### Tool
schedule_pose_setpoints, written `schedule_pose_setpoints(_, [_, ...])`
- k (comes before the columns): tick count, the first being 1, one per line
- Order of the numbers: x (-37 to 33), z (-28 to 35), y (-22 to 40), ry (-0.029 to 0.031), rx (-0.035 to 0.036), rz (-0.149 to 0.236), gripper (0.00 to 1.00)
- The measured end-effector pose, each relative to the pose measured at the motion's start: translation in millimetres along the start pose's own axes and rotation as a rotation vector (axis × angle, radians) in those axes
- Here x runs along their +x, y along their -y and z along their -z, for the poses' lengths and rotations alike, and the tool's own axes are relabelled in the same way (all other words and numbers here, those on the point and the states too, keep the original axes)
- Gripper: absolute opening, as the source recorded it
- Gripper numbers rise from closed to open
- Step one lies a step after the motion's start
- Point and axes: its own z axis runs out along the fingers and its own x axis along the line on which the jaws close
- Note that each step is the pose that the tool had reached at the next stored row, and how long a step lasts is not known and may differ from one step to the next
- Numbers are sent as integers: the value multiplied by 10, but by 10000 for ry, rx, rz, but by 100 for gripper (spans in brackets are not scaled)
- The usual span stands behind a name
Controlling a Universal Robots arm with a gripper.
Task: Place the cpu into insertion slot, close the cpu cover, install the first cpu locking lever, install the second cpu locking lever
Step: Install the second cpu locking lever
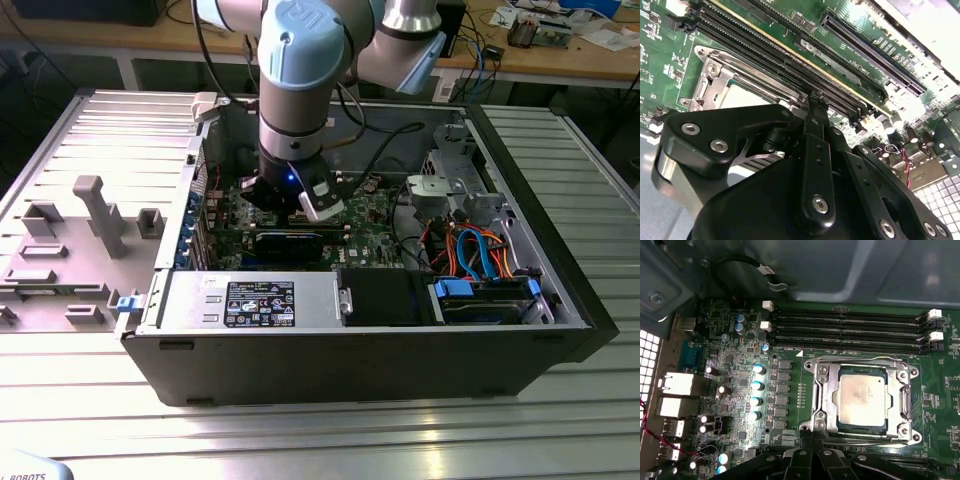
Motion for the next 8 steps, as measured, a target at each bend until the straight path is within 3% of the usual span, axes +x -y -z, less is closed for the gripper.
schedule_pose_setpoints(5, [13, -13, 3, 5, -90, 5, 11])
schedule_pose_setpoints(8, [31, -24, 4, 11, -188, 11, 11])
